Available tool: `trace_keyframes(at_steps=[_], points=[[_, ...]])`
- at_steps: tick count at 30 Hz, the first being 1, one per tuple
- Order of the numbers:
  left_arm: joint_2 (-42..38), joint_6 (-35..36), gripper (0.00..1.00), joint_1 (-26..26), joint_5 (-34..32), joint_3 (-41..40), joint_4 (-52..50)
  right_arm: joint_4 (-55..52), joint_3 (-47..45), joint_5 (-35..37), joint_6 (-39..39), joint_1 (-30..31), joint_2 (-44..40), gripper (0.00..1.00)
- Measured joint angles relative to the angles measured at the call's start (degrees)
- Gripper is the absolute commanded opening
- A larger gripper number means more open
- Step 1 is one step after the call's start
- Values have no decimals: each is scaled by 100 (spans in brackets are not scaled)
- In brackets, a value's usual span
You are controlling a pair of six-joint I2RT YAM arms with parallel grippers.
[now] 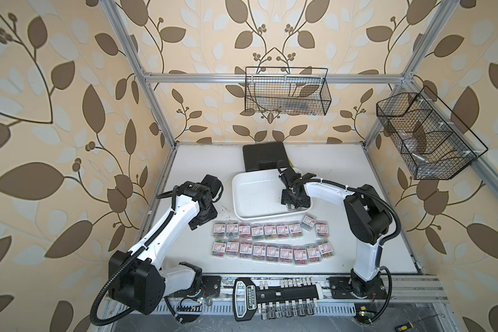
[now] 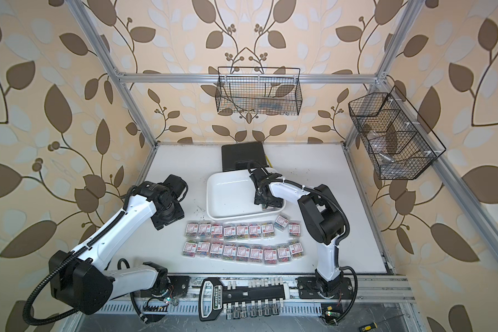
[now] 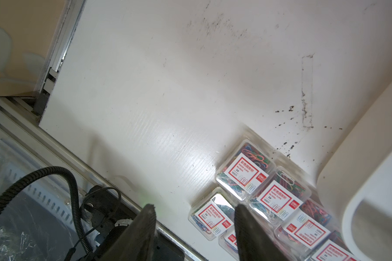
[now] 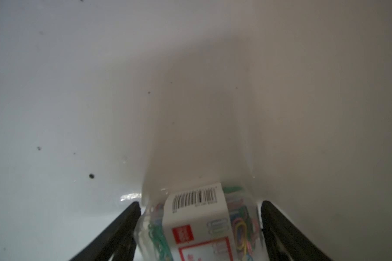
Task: Take the paper clips out of the storage box
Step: Move the boxed paper clips to the storage box, then pick up the boxed paper clips from the storage box.
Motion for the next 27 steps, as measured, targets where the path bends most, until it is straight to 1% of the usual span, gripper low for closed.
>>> trace_keyframes(at_steps=[3,10,14,17,19,25,27], points=[[20,122,58,44,0,90,-11,-37,455,-22,-7,192,236,81],[83,273,58,186,4,129,-7,-72,2103,-116,-238,732,955,80],[103,284,58,186,9,129,15,-203,2437,-107,-382,874,1021,82],[103,280,58,186,22,127,55,-345,2439,-17,-387,852,994,84],[103,273,58,192,39,120,107,-472,2260,74,-321,796,863,87],[103,256,58,223,66,4,240,-520,968,-33,219,424,-160,89],[109,258,58,223,76,-4,269,-490,719,-109,378,358,-358,89]])
